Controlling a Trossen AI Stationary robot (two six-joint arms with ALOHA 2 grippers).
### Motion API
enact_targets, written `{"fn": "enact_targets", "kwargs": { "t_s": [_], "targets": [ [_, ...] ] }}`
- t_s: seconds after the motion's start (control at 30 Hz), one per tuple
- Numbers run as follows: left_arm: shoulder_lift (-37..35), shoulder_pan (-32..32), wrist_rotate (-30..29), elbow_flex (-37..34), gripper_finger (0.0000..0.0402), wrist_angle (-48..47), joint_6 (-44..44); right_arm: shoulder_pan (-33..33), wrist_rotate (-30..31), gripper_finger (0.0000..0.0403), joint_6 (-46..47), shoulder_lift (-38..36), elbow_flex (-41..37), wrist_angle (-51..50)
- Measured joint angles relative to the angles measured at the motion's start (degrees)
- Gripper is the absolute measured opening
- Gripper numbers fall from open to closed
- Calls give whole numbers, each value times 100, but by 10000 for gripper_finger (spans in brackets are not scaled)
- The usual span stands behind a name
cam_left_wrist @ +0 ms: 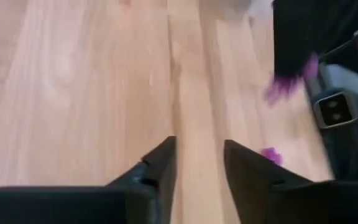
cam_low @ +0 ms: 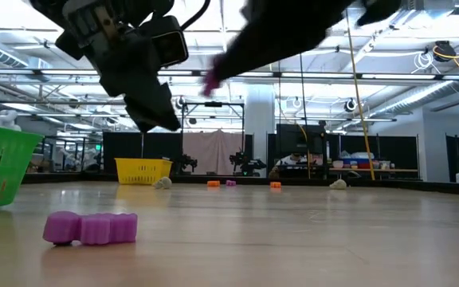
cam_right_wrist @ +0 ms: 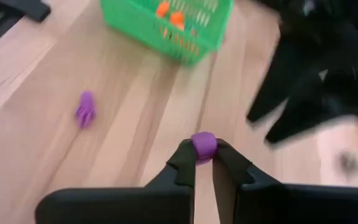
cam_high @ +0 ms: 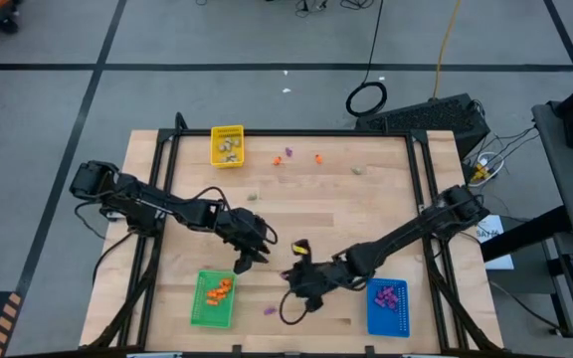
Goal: Sort Halloween decoration
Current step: Put the purple skeleton toy into the blue bin
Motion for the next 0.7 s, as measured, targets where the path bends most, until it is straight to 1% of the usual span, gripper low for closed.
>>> {"fn": "enact_targets", "kwargs": {
  "t_s": [0.07, 0.1, 0.17, 0.23, 0.3, 0.37, 0.47, 0.57, 0.63, 0.7],
  "targets": [
    [0, -21, -198, 0, 152, -57, 219, 143, 11, 8, 520, -211, 0, -560],
    [0, -53, -405, 0, 160, -53, 303, 233, 21, 8, 821, -329, 0, -870],
    [0, -143, -889, 0, 165, -39, 501, 456, 16, 8, 1506, -566, 0, -1475],
    [0, -281, -1316, 0, 161, -26, 732, 715, -77, 8, 2318, -804, 0, -2130],
    [0, -423, -1626, 0, 151, 24, 886, 967, -393, 8, 3311, -1051, 0, -2797],
    [0, -543, -1874, -9, 138, 81, 1001, 1221, -832, 8, 4445, -1261, 0, -3414],
    [-4, -690, -2047, -235, 117, 619, 1009, 1582, -1435, 8, 5877, -1357, 0, -4177],
    [-4, -771, -2109, -638, 95, 1320, 785, 1871, -1959, 8, 6831, -1286, -27, -4782],
    [-4, -791, -2119, -912, 80, 1713, 632, 1946, -2292, 6, 7171, -1241, -181, -4896],
    [-4, -799, -2144, -1137, 66, 2015, 552, 1980, -2578, 5, 7415, -1225, -468, -4807]
  ]
}}
